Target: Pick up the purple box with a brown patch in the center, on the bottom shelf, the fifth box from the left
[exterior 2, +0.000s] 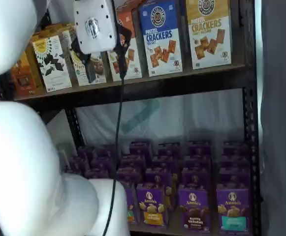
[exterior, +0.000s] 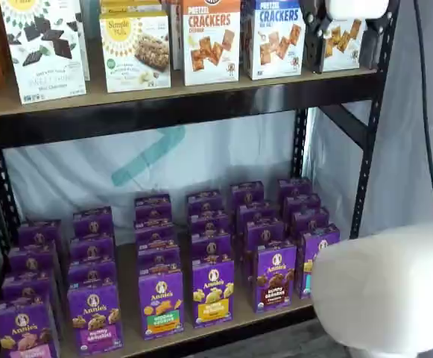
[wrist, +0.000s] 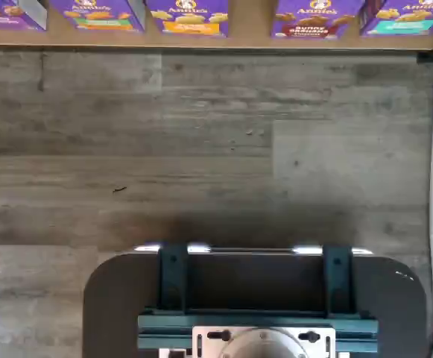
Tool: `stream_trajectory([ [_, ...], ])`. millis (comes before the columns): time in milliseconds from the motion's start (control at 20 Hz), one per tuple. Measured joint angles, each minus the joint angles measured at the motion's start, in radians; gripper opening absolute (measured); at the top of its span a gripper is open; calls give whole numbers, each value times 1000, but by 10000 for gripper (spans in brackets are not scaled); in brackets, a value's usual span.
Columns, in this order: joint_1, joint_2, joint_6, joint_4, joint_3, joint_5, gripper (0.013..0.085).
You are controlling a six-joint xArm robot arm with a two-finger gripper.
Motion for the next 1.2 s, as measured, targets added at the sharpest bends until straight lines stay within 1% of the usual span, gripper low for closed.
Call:
stream_trajectory([
  [50,28,-6,16,-31,5,-8,850],
  [100,105,-22,57,-113,22,-33,850],
  [150,146,-31,80,-161,31,-48,850],
  [200,156,-35,89,-178,35,-56,850],
  [400,148,-43,87,-174,48,-72,850],
  [700,124,-61,78,-140,83,-107,850],
  [1000,130,-85,92,-133,137,-160,850],
  [1200,103,-102,77,-106,185,-209,850],
])
